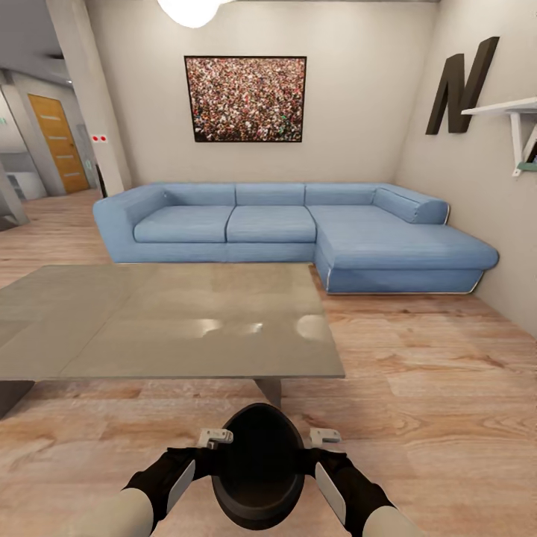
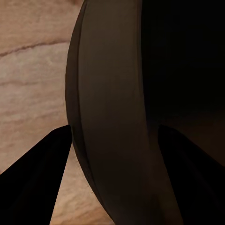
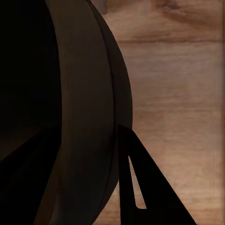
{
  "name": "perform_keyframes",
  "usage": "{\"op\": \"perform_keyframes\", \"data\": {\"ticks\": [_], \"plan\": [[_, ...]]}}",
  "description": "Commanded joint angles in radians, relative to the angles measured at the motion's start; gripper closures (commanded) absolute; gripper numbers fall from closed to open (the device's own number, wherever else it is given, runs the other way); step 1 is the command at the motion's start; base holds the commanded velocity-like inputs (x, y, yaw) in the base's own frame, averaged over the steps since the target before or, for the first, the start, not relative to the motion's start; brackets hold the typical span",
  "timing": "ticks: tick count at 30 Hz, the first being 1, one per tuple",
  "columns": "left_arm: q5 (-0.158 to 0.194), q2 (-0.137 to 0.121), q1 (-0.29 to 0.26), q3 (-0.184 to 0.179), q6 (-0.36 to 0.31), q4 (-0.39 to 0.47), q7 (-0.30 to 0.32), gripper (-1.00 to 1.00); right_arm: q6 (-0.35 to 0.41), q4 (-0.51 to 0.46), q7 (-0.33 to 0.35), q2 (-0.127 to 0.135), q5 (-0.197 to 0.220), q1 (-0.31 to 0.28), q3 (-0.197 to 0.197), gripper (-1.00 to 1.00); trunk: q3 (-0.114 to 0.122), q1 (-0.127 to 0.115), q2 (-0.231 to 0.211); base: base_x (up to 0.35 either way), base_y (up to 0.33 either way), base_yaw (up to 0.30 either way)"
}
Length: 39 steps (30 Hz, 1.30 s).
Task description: Place each of the two pumpkins and all three candles from the living room inside a cabinet in the living room (use any cabinet), then make sure every cabinet is closed, and position the cauldron so it is next to a table in the living room.
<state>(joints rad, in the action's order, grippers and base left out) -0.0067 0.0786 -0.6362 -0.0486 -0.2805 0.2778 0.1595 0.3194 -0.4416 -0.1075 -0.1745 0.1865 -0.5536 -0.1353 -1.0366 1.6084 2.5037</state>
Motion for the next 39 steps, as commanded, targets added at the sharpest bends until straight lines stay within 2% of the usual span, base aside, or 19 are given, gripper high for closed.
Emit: {"op": "perform_keyframes", "data": {"ticks": [1, 21, 39], "plan": [[-0.015, 0.0, 0.0, 0.001, -0.005, -0.002, 0.002, 1.0, -0.029, -0.032, -0.001, 0.0, 0.027, 0.0, -0.021, 1.0, -0.001, 0.0, 0.0, 0.003, -0.078, 0.0], [-0.015, 0.0, 0.0, 0.001, -0.005, -0.003, 0.0, 1.0, -0.029, -0.032, -0.001, 0.0, 0.027, 0.0, -0.021, 1.0, -0.001, 0.0, 0.0, 0.031, -0.143, 0.0], [-0.015, 0.0, 0.0, 0.001, -0.005, -0.002, 0.001, 1.0, -0.029, -0.032, -0.001, 0.0, 0.027, 0.0, -0.021, 1.0, -0.001, 0.0, 0.0, 0.002, -0.012, 0.0]]}}
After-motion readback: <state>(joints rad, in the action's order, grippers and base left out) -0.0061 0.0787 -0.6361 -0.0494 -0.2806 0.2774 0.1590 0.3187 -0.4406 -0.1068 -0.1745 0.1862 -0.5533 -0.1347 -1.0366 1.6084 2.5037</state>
